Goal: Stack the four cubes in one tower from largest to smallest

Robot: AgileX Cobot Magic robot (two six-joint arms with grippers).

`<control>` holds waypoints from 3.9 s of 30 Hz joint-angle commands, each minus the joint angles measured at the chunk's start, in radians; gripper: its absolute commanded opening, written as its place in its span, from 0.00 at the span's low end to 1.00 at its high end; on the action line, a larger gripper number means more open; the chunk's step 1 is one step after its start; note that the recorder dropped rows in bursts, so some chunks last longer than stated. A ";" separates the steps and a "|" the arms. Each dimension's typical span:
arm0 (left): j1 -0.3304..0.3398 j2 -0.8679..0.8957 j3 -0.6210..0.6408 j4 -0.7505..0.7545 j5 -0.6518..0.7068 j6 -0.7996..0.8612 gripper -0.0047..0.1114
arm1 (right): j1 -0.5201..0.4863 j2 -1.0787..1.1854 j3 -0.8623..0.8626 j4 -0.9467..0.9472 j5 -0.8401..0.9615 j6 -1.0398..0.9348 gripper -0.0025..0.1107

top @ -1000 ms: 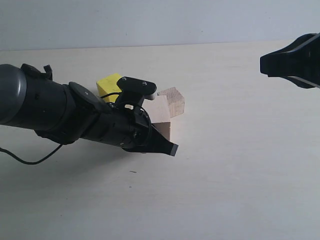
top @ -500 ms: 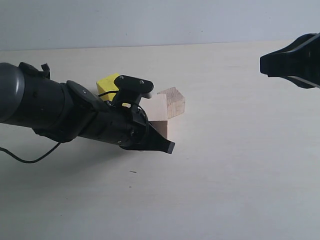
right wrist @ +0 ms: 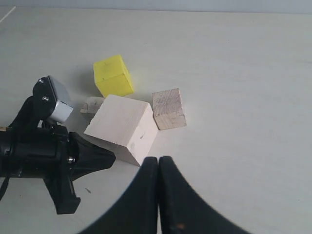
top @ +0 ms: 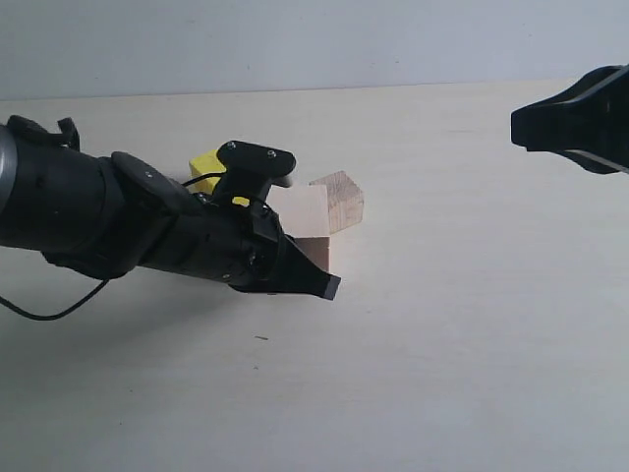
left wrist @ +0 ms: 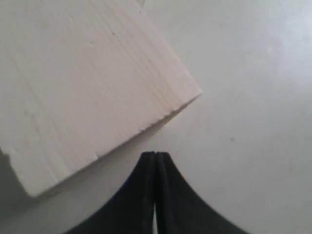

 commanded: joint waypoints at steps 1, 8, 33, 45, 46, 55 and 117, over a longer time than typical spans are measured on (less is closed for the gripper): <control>0.005 -0.061 0.064 -0.008 0.016 0.000 0.04 | 0.002 0.001 -0.008 0.000 -0.009 -0.006 0.02; 0.005 -0.263 0.126 -0.008 0.078 -0.006 0.04 | 0.002 0.001 -0.008 0.000 -0.009 -0.006 0.02; 0.469 -0.119 -0.588 1.046 0.630 -0.558 0.04 | 0.002 0.001 -0.008 0.005 -0.009 -0.006 0.02; 0.444 0.077 -0.730 1.080 0.709 -0.490 0.48 | 0.002 0.001 -0.008 0.020 -0.009 -0.006 0.02; 0.441 0.090 -0.730 1.084 0.706 -0.454 0.55 | 0.002 0.001 -0.008 0.031 -0.009 -0.006 0.02; 0.441 0.144 -0.730 1.077 0.681 -0.419 0.73 | 0.002 0.001 -0.008 0.058 0.011 -0.006 0.02; 0.399 0.257 -0.730 1.067 0.603 -0.369 0.04 | 0.002 0.001 -0.008 0.058 0.044 -0.008 0.02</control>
